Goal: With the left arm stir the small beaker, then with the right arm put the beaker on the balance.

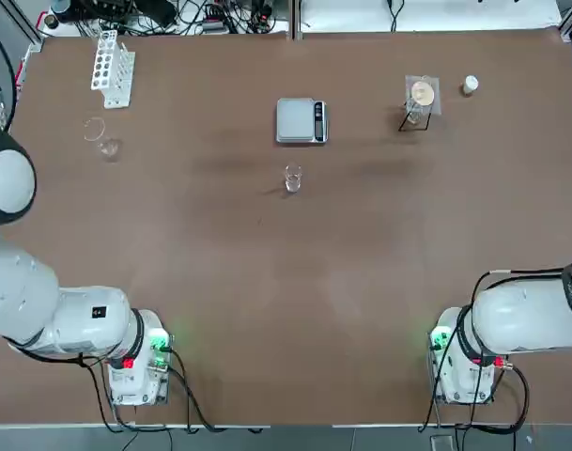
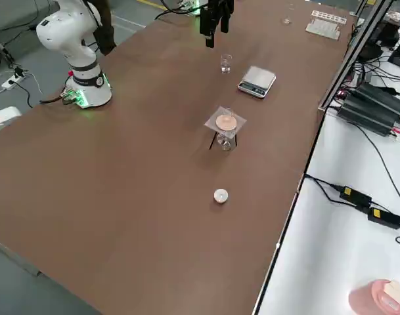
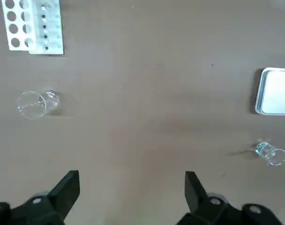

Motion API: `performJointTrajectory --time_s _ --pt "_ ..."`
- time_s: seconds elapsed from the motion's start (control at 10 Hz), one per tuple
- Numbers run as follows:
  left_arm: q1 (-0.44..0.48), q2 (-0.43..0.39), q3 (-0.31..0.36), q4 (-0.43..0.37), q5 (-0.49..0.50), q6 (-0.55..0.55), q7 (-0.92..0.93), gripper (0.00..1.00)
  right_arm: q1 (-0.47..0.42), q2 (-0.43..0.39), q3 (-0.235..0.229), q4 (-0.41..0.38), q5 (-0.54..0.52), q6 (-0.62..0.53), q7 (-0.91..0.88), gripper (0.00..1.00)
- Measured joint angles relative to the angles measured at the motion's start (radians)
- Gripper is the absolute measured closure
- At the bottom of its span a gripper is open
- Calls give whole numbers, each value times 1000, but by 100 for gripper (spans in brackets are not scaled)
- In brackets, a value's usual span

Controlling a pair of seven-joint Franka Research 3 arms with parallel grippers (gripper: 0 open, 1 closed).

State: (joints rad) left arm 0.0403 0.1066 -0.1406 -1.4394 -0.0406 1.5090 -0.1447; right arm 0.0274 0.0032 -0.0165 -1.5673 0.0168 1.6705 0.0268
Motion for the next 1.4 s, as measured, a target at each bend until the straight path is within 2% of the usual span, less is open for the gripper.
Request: performJointTrajectory --time_s 0.3,0.6,0.8,1.1,1.4 --pt "-15 29 -81 -21 -1 48 -98 1 0 0 0 0 0 0 0 0" --pt "-20 38 -159 -77 -2 96 -295 4 0 0 0 0 0 0 0 0" --pt "-19 48 -174 -118 -89 147 -356 6 0 0 0 -1 0 0 0 0" --pt "-15 52 -208 -235 -194 306 -367 8 1 1 0 -4 0 1 0 0" --pt "-17 56 -284 -417 -301 627 -372 12 11 2 1 -4 0 2 0 0"
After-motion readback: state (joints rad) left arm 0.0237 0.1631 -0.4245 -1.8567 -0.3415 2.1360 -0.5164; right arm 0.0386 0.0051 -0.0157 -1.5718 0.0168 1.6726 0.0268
